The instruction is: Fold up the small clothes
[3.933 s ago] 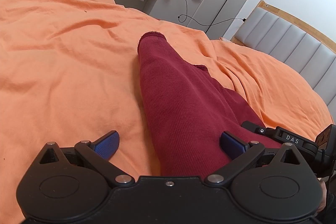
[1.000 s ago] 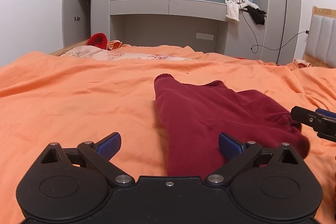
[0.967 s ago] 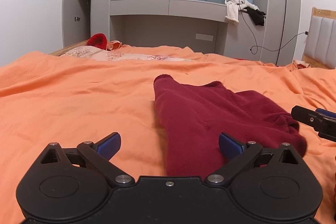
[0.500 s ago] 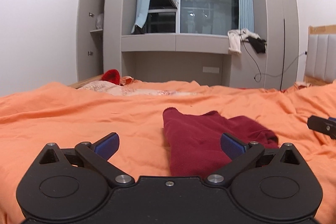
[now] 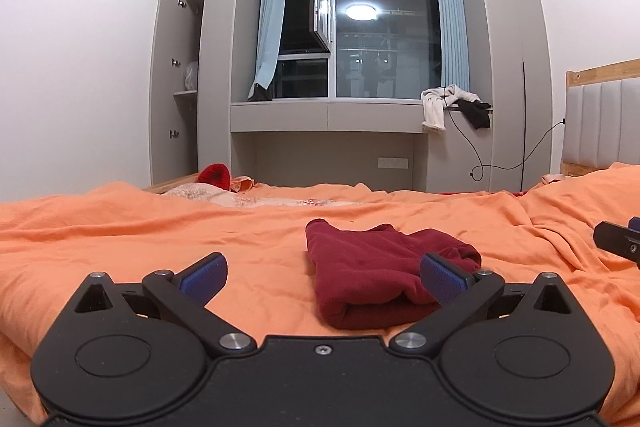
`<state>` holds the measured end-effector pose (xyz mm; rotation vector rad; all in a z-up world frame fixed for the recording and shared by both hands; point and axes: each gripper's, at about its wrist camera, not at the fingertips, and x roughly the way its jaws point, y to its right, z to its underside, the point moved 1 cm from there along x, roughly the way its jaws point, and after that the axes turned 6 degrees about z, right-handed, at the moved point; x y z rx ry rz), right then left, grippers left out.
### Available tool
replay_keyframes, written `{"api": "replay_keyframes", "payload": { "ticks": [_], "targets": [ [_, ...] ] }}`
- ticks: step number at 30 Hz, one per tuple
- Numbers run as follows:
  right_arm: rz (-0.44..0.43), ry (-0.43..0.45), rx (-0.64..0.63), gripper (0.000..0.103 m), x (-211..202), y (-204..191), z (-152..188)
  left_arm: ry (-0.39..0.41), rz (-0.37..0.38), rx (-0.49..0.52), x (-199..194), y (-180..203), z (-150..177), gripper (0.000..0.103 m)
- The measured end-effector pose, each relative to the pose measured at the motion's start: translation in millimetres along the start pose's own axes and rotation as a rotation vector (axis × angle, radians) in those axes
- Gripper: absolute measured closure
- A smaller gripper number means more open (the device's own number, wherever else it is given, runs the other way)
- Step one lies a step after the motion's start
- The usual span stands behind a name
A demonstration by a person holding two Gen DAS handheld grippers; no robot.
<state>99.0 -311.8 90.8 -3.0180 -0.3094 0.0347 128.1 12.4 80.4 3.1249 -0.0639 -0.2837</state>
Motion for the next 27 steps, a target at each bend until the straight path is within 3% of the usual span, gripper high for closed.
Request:
{"api": "replay_keyframes", "payload": {
  "ticks": [17,27],
  "targets": [
    [0.09,-0.045,-0.055,0.0,-47.1,-15.7,44.3,-0.105,0.039,-0.038,-20.6,-0.2,66.1,0.001],
    [0.086,-0.088,-0.059,0.0,-42.9,-16.7,54.9,-0.148,0.018,-0.049,-13.7,-5.8,73.8,0.001]
  ]
}}
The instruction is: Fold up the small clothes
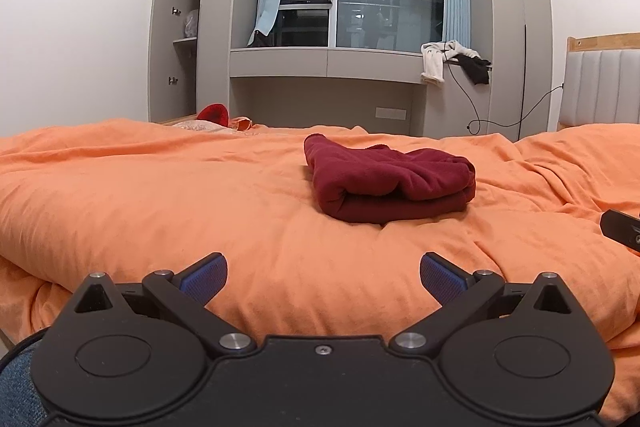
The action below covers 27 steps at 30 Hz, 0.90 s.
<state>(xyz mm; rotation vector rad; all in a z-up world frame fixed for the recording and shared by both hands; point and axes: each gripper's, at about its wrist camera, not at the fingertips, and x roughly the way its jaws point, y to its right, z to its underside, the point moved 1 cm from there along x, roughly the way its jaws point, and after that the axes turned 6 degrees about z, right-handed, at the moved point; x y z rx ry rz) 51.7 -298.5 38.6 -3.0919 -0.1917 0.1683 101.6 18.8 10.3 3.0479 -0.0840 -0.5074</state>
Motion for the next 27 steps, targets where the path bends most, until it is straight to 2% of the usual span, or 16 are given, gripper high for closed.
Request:
{"api": "replay_keyframes", "payload": {
  "ticks": [27],
  "targets": [
    [-0.001,-0.008,-0.003,0.0,0.5,2.4,2.0,-0.003,-0.003,0.014,2.3,3.0,0.7,0.001]
  ]
}}
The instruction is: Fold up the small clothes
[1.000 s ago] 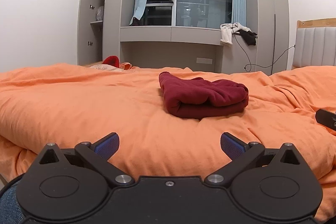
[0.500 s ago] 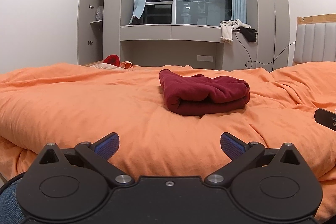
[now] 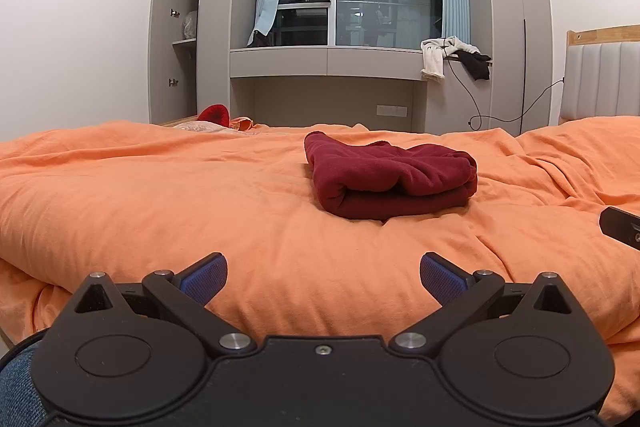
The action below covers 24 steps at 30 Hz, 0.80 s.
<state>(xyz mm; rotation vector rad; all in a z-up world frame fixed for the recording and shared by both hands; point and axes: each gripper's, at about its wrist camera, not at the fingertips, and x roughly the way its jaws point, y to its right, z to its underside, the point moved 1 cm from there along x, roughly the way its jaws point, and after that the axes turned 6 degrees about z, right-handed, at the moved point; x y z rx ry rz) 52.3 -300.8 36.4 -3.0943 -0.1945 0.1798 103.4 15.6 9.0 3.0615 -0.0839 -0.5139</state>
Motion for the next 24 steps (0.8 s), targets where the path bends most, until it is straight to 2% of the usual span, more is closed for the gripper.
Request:
{"api": "replay_keyframes", "payload": {
  "ticks": [24],
  "targets": [
    [-0.003,0.0,-0.009,0.0,0.0,4.3,-0.5,-0.001,0.0,0.001,-0.1,-0.2,-0.1,0.001]
  ]
}}
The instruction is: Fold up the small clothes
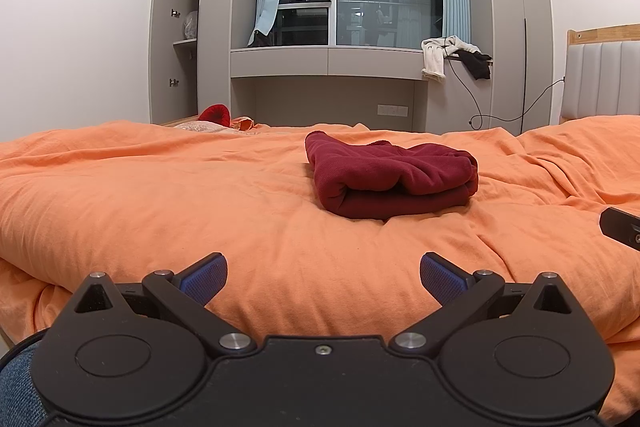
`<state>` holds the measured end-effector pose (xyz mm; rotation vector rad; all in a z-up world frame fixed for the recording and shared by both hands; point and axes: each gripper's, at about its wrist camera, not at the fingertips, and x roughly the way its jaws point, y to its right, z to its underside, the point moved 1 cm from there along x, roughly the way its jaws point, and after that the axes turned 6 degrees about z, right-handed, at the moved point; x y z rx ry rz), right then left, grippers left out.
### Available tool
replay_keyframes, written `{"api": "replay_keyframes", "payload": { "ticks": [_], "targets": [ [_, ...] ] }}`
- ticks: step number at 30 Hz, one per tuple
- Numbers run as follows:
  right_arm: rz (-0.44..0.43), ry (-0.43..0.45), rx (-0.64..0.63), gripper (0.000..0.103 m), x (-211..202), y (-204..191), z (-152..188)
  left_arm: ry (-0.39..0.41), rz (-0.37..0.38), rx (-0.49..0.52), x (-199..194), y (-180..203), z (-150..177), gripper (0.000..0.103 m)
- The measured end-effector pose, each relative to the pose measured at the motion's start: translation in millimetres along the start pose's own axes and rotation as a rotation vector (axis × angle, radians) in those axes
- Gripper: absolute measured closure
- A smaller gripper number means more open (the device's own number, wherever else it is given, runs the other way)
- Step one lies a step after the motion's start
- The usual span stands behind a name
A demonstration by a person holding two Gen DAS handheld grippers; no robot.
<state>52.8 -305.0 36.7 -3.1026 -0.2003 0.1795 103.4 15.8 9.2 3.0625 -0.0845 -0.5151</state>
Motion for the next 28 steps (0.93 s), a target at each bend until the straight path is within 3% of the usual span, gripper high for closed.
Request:
{"api": "replay_keyframes", "payload": {
  "ticks": [13,28],
  "targets": [
    [0.0,0.0,-0.002,0.0,0.3,0.4,0.2,-0.014,-0.028,0.0,4.0,0.1,1.5,0.0],
    [0.0,0.001,-0.003,0.0,0.7,0.4,0.3,-0.021,-0.001,-0.014,3.4,-0.4,2.5,0.0]
  ]
}}
